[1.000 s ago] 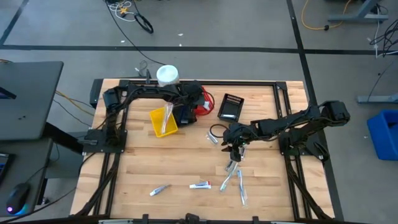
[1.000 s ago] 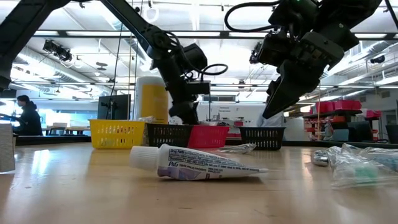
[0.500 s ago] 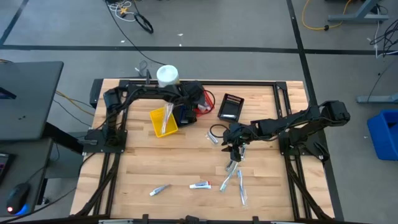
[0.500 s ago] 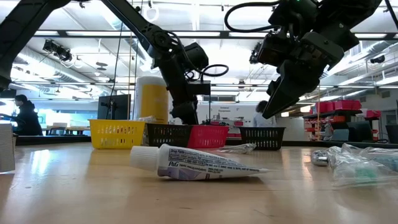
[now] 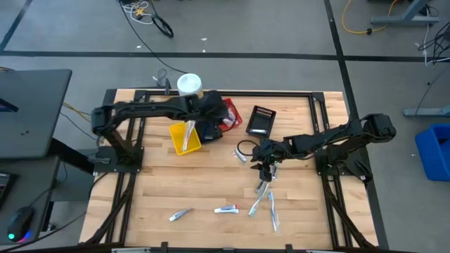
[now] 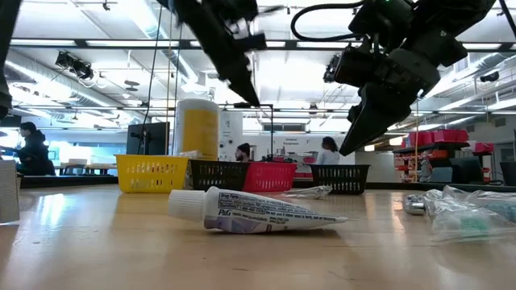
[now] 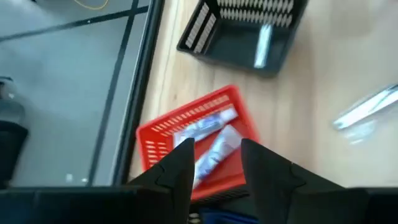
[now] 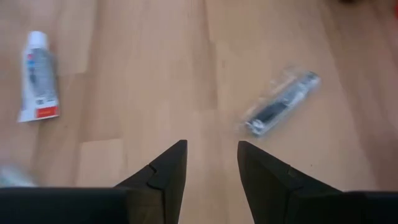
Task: Pick & Place Travel size toiletries
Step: Put the silver nail cutter into the right black bin
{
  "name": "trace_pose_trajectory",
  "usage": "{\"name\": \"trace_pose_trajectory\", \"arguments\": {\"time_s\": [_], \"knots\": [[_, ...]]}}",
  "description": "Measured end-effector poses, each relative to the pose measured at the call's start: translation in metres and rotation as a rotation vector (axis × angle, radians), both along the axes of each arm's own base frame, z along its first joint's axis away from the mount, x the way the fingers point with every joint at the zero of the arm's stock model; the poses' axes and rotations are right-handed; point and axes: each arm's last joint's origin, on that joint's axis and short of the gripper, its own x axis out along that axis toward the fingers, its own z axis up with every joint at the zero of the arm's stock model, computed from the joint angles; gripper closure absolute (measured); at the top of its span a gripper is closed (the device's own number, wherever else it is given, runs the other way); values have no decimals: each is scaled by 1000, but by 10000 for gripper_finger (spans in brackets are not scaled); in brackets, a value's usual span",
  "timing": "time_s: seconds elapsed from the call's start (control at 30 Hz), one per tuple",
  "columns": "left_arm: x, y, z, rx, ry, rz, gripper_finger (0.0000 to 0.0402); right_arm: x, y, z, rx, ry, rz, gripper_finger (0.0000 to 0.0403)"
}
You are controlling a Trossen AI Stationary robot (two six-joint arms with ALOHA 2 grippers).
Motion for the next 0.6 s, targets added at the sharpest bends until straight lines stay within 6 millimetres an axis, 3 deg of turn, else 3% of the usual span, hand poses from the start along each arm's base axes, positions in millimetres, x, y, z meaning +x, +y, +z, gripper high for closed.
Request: {"name": "trace_pose_trajectory", "arguments": {"time_s": [0.2, 0.6], "knots": [[-25, -23, 23, -109, -21, 67, 267, -6, 4, -4, 18, 74, -43, 252], [-40, -64, 17, -192, 138, 56, 265, -33, 14, -5, -41, 278, -149, 253]]}}
